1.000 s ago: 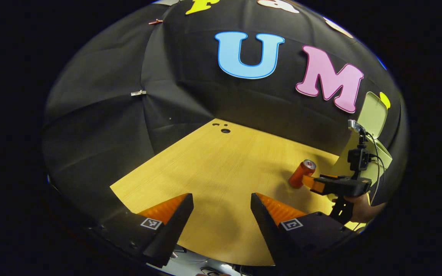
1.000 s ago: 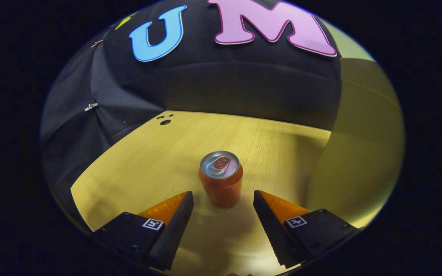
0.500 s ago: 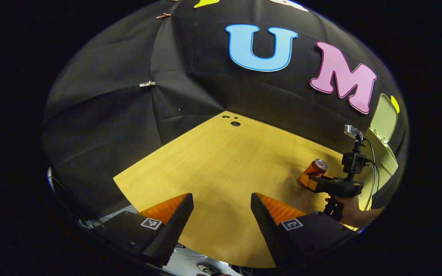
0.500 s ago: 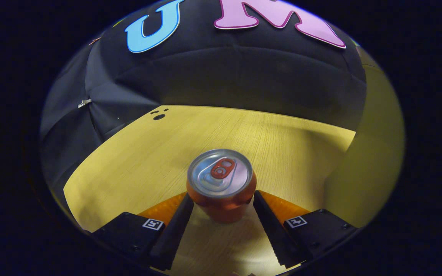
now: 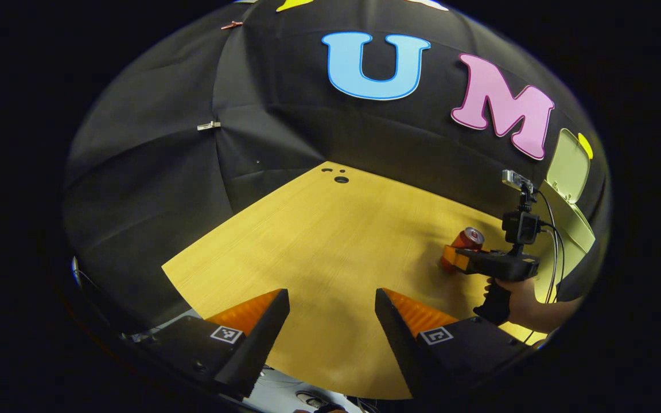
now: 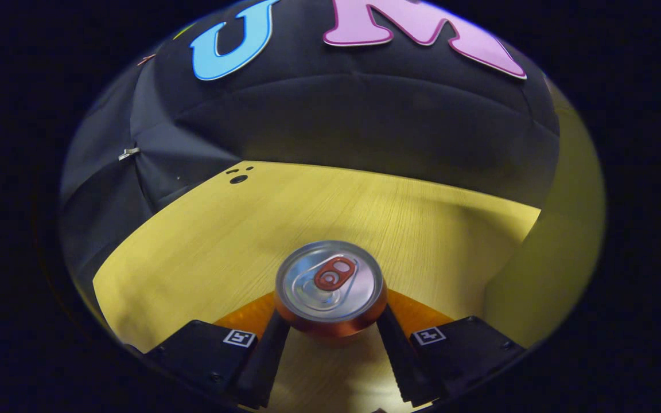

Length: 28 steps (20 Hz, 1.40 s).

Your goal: Press the lid of the desktop garbage bin to open it, pick up the crumpled paper on the desktop and throw it into the bin, then pick up the pop can on the desktop and drop it into the bin, and finally close the garbage bin lid.

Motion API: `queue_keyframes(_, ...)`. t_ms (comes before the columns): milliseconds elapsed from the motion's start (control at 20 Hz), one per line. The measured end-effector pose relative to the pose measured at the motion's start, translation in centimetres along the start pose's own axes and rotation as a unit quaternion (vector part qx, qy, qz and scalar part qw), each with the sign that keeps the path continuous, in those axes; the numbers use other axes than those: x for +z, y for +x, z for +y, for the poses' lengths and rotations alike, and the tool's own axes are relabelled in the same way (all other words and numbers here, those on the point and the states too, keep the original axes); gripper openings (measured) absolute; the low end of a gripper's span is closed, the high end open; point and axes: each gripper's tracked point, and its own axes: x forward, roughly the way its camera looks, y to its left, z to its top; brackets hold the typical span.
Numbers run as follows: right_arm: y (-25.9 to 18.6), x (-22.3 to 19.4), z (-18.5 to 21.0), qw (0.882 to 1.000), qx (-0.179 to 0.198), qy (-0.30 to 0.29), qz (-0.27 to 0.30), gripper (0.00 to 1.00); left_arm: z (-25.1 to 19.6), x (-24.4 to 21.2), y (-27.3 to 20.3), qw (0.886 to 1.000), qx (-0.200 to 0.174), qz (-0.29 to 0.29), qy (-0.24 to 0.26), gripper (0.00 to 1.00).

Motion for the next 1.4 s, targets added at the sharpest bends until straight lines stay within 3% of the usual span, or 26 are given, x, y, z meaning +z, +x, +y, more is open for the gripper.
queue_keyframes(500,-9.8,7.7,1.9,0.998,-0.012,-0.016,-0.068,0.83,0.2,-0.8,-3.5,0.997,-0.055,-0.034,0.052,0.96)
queue_keyframes(1000,-20.8,12.3,1.3,0.99,-0.054,-0.032,-0.124,0.83,0.8,-2.6,-5.5,0.99,-0.118,-0.063,0.05,0.96)
queue_keyframes(1400,-28.8,18.0,-3.4,0.98,-0.073,-0.03,-0.183,0.83,-0.7,-2.7,-6.0,0.987,-0.14,-0.061,0.053,0.96)
